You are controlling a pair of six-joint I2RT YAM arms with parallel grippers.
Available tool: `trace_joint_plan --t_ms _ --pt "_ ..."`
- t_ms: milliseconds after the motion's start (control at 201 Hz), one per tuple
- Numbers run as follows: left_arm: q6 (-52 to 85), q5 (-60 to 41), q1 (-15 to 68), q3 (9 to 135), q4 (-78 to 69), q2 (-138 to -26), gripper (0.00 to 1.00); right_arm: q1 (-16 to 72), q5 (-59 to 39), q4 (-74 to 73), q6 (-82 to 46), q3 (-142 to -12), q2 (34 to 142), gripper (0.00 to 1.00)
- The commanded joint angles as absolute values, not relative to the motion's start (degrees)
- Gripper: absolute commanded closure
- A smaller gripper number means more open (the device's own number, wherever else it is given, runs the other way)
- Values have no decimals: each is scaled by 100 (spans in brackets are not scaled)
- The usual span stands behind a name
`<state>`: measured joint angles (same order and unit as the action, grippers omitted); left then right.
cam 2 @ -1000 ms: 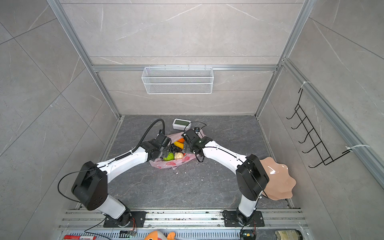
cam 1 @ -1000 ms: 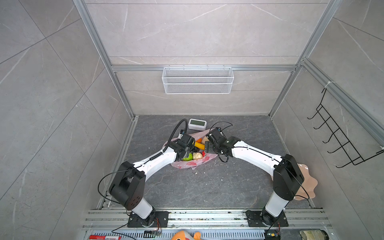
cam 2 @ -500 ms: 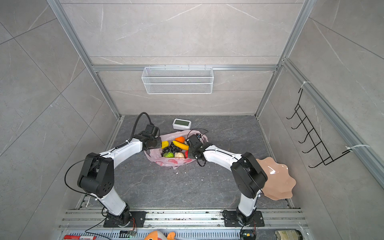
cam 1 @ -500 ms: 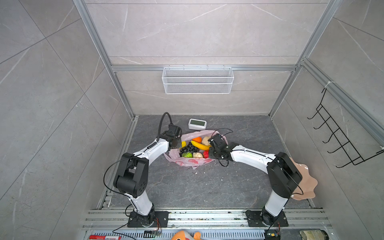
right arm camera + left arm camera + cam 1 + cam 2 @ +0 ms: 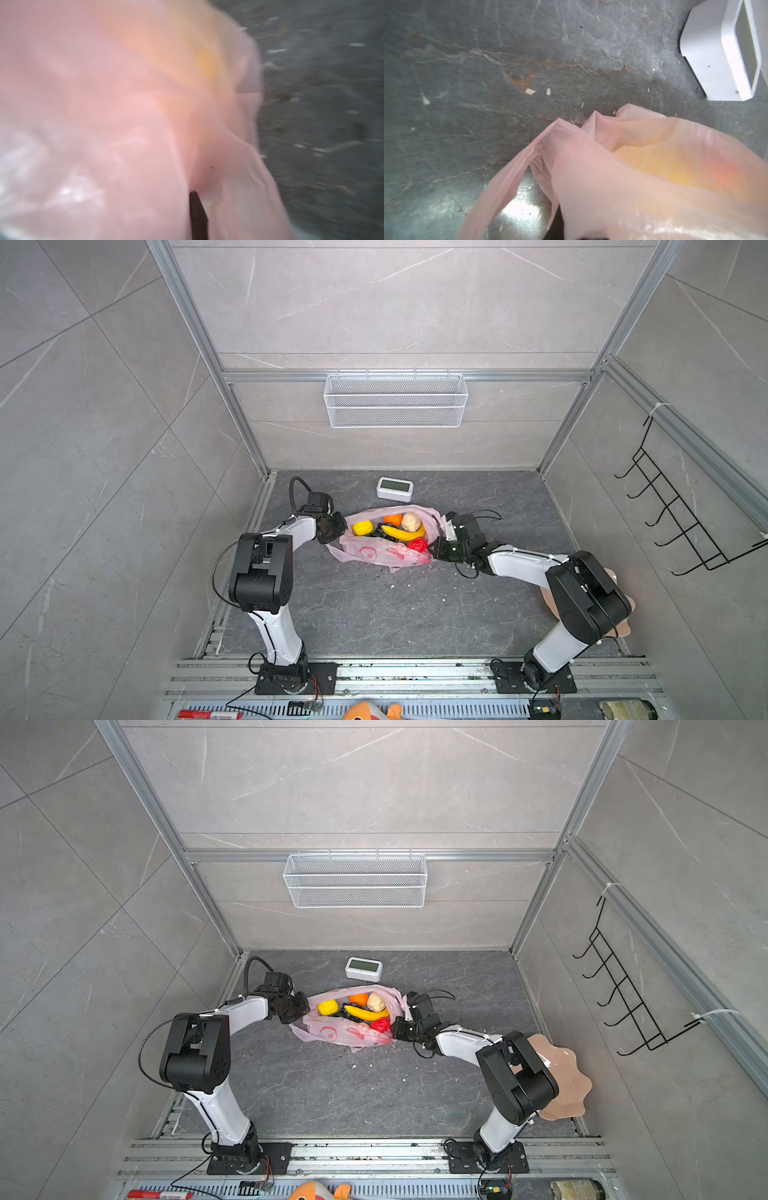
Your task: Take the fake fruits out of the plastic bag
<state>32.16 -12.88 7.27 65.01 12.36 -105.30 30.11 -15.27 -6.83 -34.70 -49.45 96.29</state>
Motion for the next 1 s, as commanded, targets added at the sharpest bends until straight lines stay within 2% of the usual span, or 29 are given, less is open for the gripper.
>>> trace_joint_plan --t_ms 0,359,573,722,916,991 --pt "3116 -961 717 6469 1374 -9964 91 3456 -1569 -758 -3285 -5471 10058 85" --pt "3346 -416 -358 5181 1311 -8364 90 4347 -1742 -1204 -3403 -6636 11100 85" --pt "3264 -783 -330 5144 1297 -8523 88 4390 -1498 -1058 -3343 -6873 11248 83" --pt "3160 -834 -163 5306 1326 -8717 88 4371 -1250 -797 -3255 -6803 11121 75" --pt "3173 -669 -131 5410 1352 -8775 88 4356 -974 -556 -3281 -6646 10864 54" --pt "3177 -638 -122 5440 1415 -8749 85 4367 -980 -564 -3331 -6486 10727 53"
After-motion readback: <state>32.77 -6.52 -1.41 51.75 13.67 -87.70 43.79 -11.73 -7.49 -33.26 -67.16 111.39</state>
